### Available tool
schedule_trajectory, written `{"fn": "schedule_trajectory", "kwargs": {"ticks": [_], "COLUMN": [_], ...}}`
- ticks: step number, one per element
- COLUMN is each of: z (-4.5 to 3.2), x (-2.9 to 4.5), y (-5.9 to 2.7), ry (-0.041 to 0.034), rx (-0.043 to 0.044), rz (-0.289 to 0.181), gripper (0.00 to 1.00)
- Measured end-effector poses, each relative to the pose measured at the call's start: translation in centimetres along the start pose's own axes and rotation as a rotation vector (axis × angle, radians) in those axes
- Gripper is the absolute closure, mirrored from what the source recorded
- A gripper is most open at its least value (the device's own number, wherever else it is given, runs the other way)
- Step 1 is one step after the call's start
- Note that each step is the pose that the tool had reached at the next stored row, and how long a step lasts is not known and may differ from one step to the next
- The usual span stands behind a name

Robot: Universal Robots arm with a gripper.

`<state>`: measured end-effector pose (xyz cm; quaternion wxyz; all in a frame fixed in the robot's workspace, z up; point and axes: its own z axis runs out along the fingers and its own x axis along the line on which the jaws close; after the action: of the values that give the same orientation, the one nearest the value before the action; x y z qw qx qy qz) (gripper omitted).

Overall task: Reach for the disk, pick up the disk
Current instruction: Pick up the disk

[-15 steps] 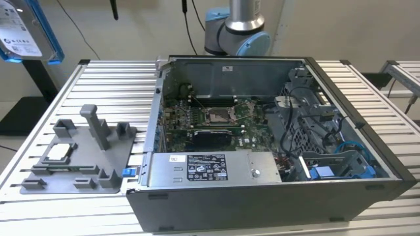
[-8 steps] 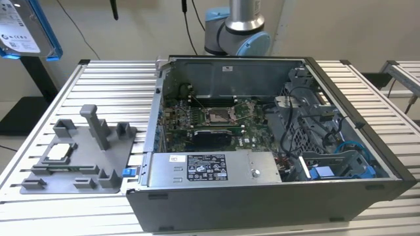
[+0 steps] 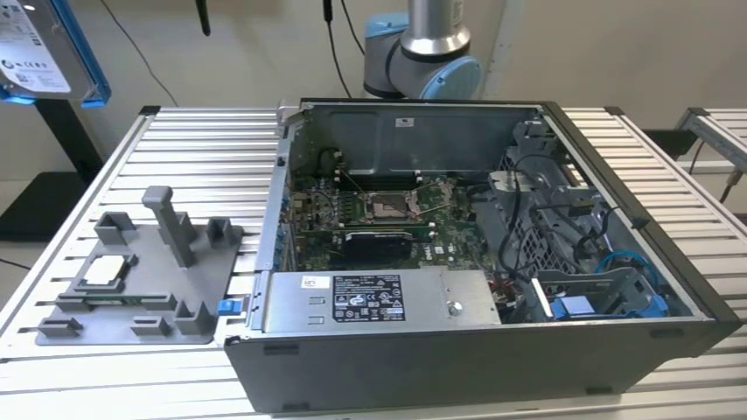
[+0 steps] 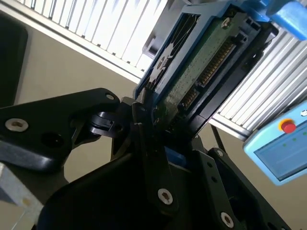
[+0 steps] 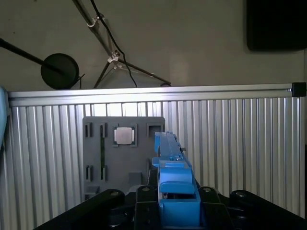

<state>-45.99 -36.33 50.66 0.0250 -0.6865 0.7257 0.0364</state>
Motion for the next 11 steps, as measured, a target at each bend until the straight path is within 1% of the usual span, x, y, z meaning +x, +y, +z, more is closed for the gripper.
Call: {"fn": "schedule_trajectory", "kwargs": {"ticks": [2, 4, 11], "z": [-0.57, -0.93, -1.07], "x": [-0.05, -0.08, -0.1], "y": [0.01, 0.01, 0.02], "ry": [0.0, 0.0007, 0.0014], "rx": [0.0001, -0.0001, 0.0001], "rz": [0.0, 0.0, 0.0], "gripper": [1.0, 1.0, 1.0]}}
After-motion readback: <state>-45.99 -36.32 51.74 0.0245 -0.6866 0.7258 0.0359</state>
